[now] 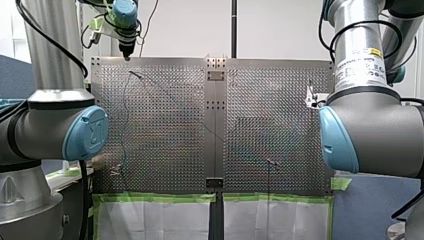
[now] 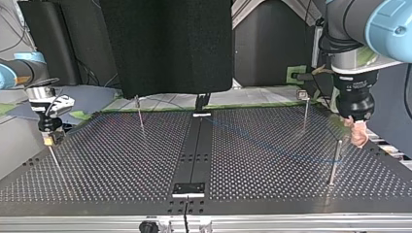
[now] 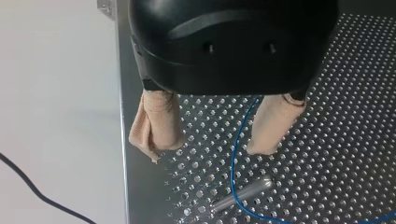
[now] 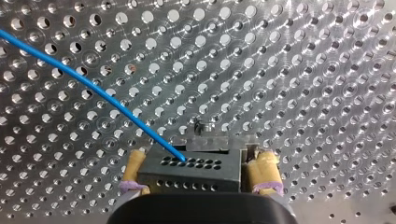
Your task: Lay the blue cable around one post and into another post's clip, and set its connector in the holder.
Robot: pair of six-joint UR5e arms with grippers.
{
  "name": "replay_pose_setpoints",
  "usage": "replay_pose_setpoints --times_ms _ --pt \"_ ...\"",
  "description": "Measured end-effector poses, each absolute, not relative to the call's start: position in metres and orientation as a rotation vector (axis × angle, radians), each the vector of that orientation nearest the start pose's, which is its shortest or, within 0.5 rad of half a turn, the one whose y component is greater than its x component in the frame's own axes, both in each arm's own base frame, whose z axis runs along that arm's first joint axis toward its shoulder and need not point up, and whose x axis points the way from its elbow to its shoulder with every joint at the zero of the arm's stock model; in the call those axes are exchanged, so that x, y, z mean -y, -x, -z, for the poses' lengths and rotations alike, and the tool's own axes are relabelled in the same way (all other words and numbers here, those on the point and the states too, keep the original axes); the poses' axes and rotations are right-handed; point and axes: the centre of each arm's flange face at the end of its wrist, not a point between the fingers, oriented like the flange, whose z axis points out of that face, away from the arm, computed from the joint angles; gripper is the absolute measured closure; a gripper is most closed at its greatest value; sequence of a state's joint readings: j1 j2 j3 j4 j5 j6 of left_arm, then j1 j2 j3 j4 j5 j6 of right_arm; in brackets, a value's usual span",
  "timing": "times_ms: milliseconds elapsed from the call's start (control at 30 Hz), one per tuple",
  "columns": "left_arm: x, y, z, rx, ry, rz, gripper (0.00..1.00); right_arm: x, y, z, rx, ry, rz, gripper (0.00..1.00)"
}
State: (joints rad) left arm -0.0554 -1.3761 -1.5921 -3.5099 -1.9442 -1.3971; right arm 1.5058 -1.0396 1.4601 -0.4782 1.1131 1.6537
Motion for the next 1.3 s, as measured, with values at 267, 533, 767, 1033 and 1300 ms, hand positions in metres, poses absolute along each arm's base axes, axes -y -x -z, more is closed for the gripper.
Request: replay_pose_setpoints --times_ms 267,533,767,1033,1300 --pt "0.1181 -0.3698 -0.5309 -1.776 0.006 -0.465 0.00 0.6784 -0.1335 -0.2744 1.016 -1.430 -1.565 0.18" --pt "0.1182 -0.3701 -0.5307 -1.782 -0.058 -0.517 0.00 0.6784 -0.1335 -0.2745 1.015 -1.430 -1.565 0.18" --pt "0.1182 -0.3703 -0.5306 -1.784 -0.110 -0.558 0.00 0.6784 -0.1335 -0.2745 1.015 -1.430 -1.565 0.18" --pt "0.1179 -0.3703 -0.5305 -1.785 -0.143 -0.590 0.00 0.6784 -0.1336 -0.2745 1.015 -1.430 -1.565 0.18" --pt "0.1164 -0.3761 -0.5324 -1.755 -0.097 -0.527 0.00 0.6784 -0.1335 -0.2745 1.015 -1.430 -1.565 0.18"
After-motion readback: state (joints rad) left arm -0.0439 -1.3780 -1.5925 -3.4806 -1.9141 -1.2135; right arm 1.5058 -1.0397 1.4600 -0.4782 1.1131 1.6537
